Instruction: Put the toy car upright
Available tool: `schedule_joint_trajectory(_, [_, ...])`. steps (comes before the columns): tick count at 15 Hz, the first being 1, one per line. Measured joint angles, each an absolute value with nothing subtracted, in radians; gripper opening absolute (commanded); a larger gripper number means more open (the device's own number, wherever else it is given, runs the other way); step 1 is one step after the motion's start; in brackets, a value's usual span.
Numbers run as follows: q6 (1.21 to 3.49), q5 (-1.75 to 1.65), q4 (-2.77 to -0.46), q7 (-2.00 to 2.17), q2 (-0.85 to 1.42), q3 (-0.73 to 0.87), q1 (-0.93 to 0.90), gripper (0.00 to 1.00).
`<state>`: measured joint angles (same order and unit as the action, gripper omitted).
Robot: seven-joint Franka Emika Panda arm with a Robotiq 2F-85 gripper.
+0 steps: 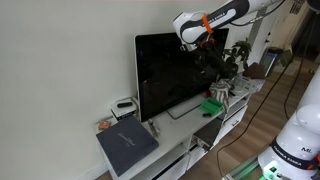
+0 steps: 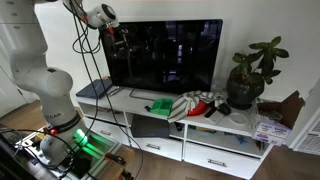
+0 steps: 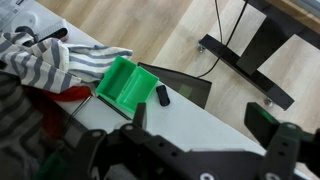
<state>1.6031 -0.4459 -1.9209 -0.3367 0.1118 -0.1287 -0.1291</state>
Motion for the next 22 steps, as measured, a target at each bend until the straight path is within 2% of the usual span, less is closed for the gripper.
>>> schedule_joint_trajectory(9, [1.634,-0.464,-1.994,-0.246,0.165,-0.157,-0.160,1.00])
schedule_joint_trajectory(22, [1.855,-0.709,-2.100,-0.045,0.307,-0.153,-0.173,1.00])
